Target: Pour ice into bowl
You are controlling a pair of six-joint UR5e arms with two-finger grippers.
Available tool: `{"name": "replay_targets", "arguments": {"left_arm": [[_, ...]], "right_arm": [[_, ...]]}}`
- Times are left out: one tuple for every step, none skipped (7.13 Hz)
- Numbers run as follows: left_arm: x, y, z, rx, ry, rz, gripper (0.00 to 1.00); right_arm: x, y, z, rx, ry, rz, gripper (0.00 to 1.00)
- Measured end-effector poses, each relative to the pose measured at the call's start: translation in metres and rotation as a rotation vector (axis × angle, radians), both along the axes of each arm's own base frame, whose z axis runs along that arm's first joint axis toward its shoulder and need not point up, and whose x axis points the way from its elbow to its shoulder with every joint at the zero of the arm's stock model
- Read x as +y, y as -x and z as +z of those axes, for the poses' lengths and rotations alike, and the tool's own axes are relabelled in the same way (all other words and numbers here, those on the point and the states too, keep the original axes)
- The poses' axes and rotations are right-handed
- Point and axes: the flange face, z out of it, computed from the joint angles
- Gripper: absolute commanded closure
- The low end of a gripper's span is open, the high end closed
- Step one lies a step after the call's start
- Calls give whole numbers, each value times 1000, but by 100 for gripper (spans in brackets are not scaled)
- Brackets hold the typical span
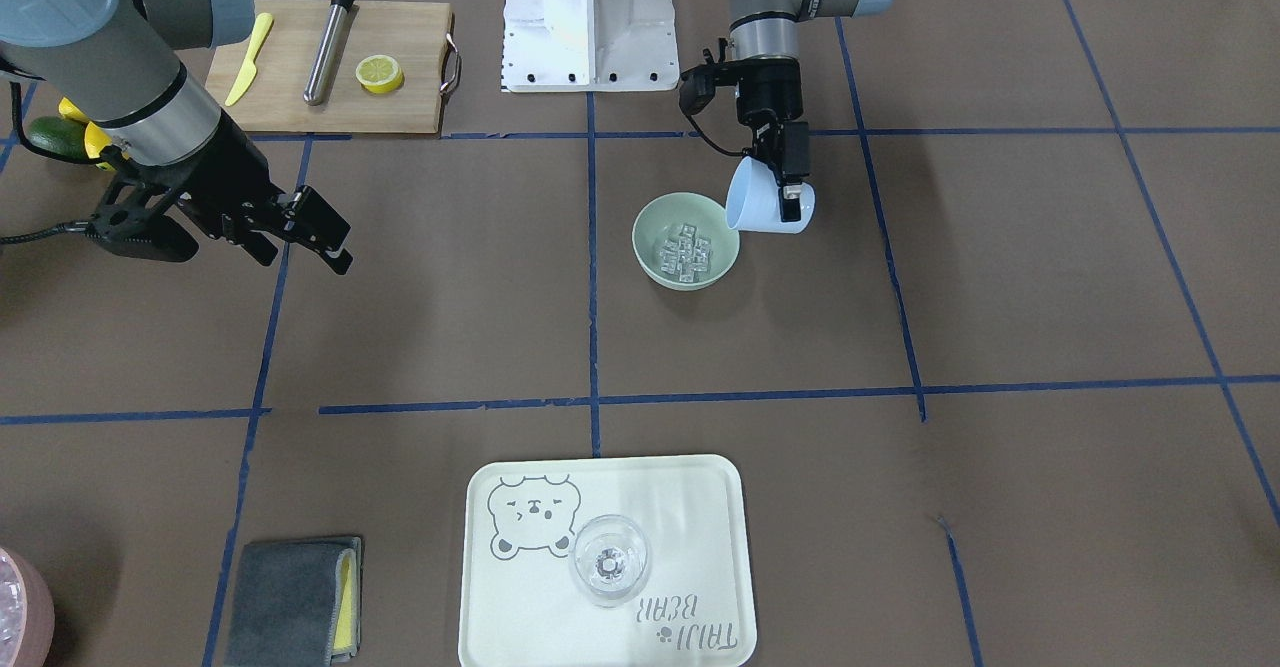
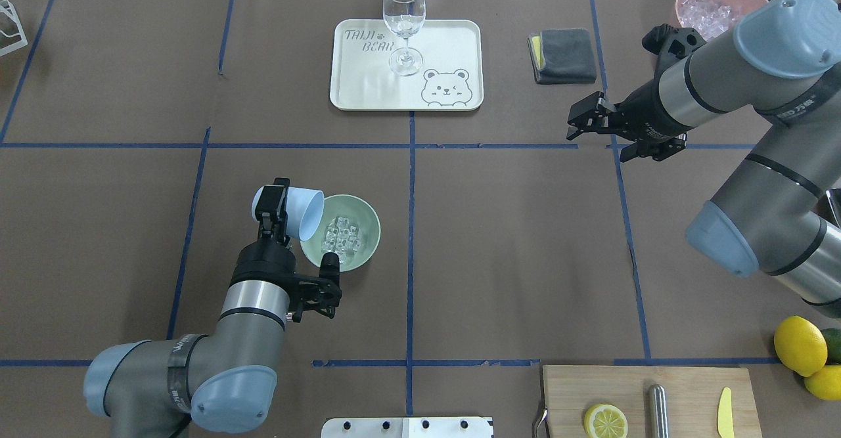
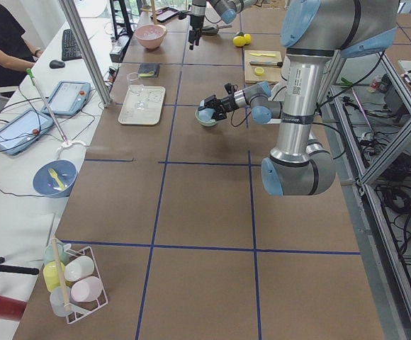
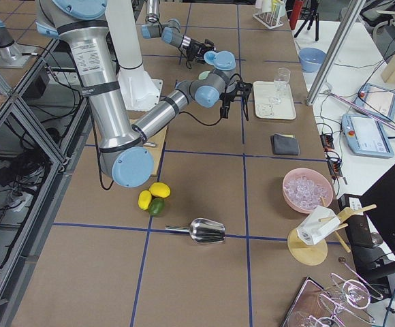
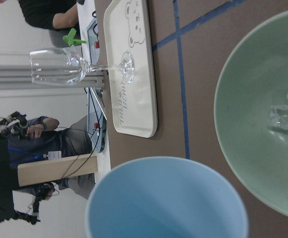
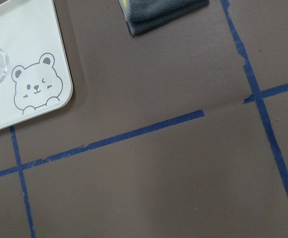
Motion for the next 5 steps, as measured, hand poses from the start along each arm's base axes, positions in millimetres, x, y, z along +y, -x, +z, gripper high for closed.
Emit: {"name": "replay_targets", "arguments": {"left_arm": [[0, 2, 9, 145, 50, -60, 100], [1, 5, 24, 283, 103, -123, 100], [3, 11, 41, 414, 159, -185, 100], [5, 18, 54, 541, 216, -241, 100], [7, 25, 69, 636, 261, -292, 100]], "right_arm": [[0, -2, -3, -3, -5, 3, 0], [0, -4, -5, -7, -10, 6, 0], [0, -6, -8, -10, -14, 9, 0], [0, -8, -10, -13, -19, 11, 0], [1, -9, -12, -15, -24, 13, 0]]}}
